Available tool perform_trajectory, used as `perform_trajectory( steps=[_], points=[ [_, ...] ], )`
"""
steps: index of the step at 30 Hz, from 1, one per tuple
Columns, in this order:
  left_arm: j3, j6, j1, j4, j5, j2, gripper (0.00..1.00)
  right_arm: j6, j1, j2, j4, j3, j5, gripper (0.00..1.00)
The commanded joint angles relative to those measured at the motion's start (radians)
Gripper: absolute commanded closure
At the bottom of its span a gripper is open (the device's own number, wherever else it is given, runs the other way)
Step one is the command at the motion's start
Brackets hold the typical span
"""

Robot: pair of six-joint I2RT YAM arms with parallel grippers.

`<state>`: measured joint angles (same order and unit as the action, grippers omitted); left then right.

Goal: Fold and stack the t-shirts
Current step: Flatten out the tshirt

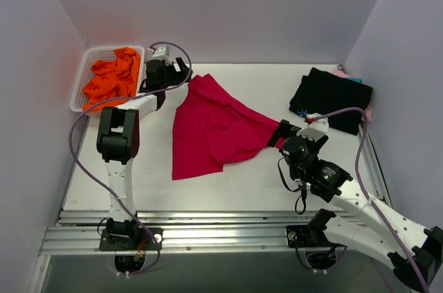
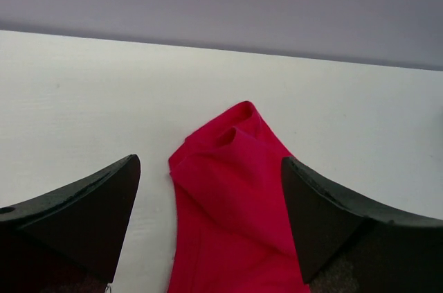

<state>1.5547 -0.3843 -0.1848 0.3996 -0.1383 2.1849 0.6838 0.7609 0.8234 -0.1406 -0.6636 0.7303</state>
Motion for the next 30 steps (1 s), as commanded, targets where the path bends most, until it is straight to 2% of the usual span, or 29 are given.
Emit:
perform_trajectory(
  steps=[1,5,7,11,19,30],
  points=[
    [0.158,-0.123,0.048,-0.019,-0.174,0.122,0.09,-0.01,0.006,-0.01,-0.022,-0.013,0.063,0.0],
    [0.35,-0.208,0.067,-0.063,-0.263,0.266,0.12,-0.001,0.008,-0.024,-0.042,-0.008,0.08,0.0],
    [0.389,-0.22,0.07,-0.096,-0.291,0.292,0.13,0.002,0.006,-0.039,-0.037,-0.001,0.08,0.0],
    [0.398,-0.246,0.07,-0.059,-0.351,0.326,0.14,0.005,0.005,-0.046,-0.036,0.009,0.087,0.0],
    [0.441,-0.292,0.07,-0.05,-0.443,0.383,0.21,0.006,0.006,-0.009,-0.027,0.007,0.107,0.0],
    [0.456,-0.291,0.067,-0.082,-0.465,0.409,0.29,0.008,0.005,-0.01,-0.025,0.012,0.115,0.0]
  ],
)
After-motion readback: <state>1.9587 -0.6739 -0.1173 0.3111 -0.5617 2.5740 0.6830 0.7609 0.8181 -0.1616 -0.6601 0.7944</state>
